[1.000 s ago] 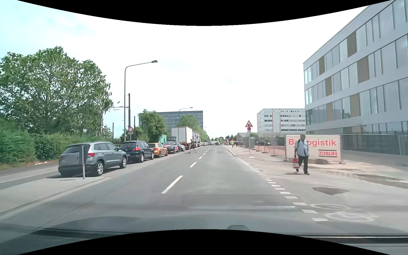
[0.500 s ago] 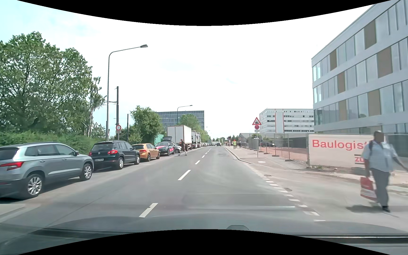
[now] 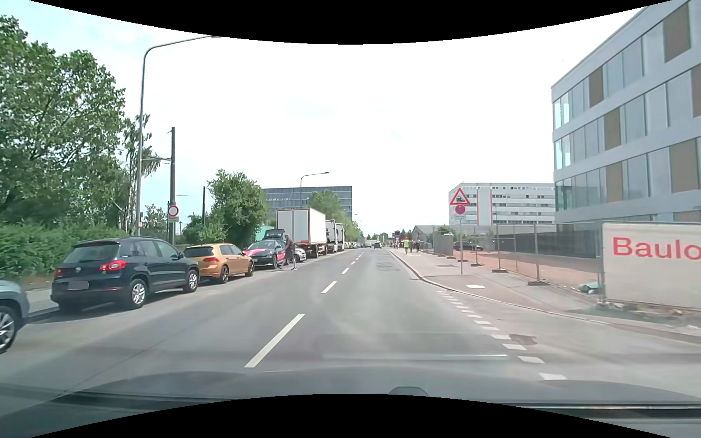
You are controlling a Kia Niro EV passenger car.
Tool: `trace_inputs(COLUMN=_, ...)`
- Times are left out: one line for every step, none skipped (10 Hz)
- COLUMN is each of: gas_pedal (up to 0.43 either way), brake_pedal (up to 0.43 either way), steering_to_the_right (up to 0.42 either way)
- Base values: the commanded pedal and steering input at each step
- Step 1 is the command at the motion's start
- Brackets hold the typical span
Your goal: Follow the waypoints while adhering to traffic rules and regulations
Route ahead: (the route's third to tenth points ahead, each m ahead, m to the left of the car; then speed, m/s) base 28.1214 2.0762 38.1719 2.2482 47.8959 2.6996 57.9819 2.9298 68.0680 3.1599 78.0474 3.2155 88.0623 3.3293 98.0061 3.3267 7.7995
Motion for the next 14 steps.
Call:
trace_inputs(gas_pedal=0.11, brake_pedal=0.0, steering_to_the_right=-0.003)
trace_inputs(gas_pedal=0.11, brake_pedal=0.0, steering_to_the_right=-0.003)
trace_inputs(gas_pedal=0.11, brake_pedal=0.0, steering_to_the_right=-0.003)
trace_inputs(gas_pedal=0.11, brake_pedal=0.0, steering_to_the_right=-0.003)
trace_inputs(gas_pedal=0.11, brake_pedal=0.0, steering_to_the_right=-0.002)
trace_inputs(gas_pedal=0.11, brake_pedal=0.0, steering_to_the_right=-0.002)
trace_inputs(gas_pedal=0.11, brake_pedal=0.0, steering_to_the_right=-0.001)
trace_inputs(gas_pedal=0.11, brake_pedal=0.0, steering_to_the_right=0.0)
trace_inputs(gas_pedal=0.11, brake_pedal=0.0, steering_to_the_right=0.0)
trace_inputs(gas_pedal=0.11, brake_pedal=0.0, steering_to_the_right=0.0)
trace_inputs(gas_pedal=0.11, brake_pedal=0.0, steering_to_the_right=0.0)
trace_inputs(gas_pedal=0.11, brake_pedal=0.0, steering_to_the_right=0.0)
trace_inputs(gas_pedal=0.11, brake_pedal=0.0, steering_to_the_right=0.0)
trace_inputs(gas_pedal=0.11, brake_pedal=0.0, steering_to_the_right=0.0)
